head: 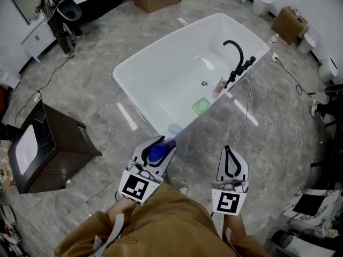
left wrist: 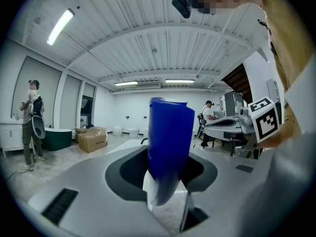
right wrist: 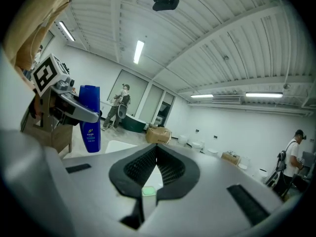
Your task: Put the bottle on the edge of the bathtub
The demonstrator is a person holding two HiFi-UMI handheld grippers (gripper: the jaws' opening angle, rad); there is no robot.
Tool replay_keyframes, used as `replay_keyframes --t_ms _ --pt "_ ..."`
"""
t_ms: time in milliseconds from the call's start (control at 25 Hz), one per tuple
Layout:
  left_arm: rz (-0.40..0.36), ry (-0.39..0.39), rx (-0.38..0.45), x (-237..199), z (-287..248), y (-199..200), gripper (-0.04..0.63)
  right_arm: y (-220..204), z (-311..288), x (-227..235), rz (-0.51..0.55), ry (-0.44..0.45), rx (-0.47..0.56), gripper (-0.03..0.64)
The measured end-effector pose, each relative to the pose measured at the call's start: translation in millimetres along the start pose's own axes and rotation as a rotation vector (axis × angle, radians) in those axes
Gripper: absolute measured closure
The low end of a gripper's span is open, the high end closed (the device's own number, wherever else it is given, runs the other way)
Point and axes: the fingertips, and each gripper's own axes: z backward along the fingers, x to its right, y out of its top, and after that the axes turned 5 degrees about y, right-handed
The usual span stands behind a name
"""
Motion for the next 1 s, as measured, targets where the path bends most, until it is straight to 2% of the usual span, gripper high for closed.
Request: replay_keyframes --t_ms 440,760,1000 --pt "0.006 -0.066 -0.083 -41.6 -52.5 -40.8 0.436 -29.2 -53.5 -2.6 -0.021 -0.045 -0.084 0.614" --pt "0.006 -0.103 -0.122 -58.3 -94.9 -84.7 0.436 -68.2 -91.0 -11.3 -0.086 -0.073 -0.127 0.614" --pt "0.014 -0.132 -0.161 -69.1 -126.2 -128.0 0.437 -110.5 -113.6 -30.8 -0.125 -0.065 -0.203 0.614"
